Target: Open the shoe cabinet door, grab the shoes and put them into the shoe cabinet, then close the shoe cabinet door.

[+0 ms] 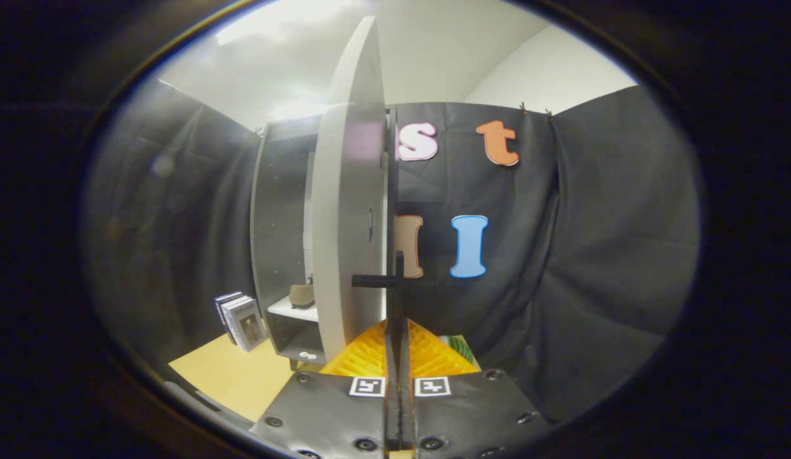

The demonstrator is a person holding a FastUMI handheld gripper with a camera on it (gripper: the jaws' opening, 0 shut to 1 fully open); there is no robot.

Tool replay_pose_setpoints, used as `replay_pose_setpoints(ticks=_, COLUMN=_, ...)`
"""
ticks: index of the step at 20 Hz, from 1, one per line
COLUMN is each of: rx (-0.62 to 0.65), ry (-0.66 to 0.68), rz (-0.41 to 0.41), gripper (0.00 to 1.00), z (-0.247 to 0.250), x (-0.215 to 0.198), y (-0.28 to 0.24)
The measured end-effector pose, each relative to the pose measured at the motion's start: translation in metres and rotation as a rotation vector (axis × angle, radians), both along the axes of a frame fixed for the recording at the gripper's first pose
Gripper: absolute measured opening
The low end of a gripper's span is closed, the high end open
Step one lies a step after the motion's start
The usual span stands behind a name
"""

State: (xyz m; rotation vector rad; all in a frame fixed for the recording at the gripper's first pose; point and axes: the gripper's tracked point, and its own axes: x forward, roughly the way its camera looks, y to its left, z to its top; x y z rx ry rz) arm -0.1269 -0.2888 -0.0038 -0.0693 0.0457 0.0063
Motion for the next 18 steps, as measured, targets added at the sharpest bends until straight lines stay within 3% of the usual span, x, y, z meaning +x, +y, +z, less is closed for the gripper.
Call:
replay_pose_setpoints(ticks=7, rx=-0.019, ry=-0.054, rz=-0.15, gripper=0.02, z=0.014, x=-0.046, y=0.019)
replay_pose_setpoints(ticks=13, rx=-0.02, ry=-0.022, rz=-0.199, gripper=0.03, z=-0.021, x=-0.046, y=0.106)
replay_pose_setpoints(ticks=18, rx=-0.003, ry=-0.035, rz=-0.191, gripper=0.02, z=-0.059, x=-0.035, y=0.178)
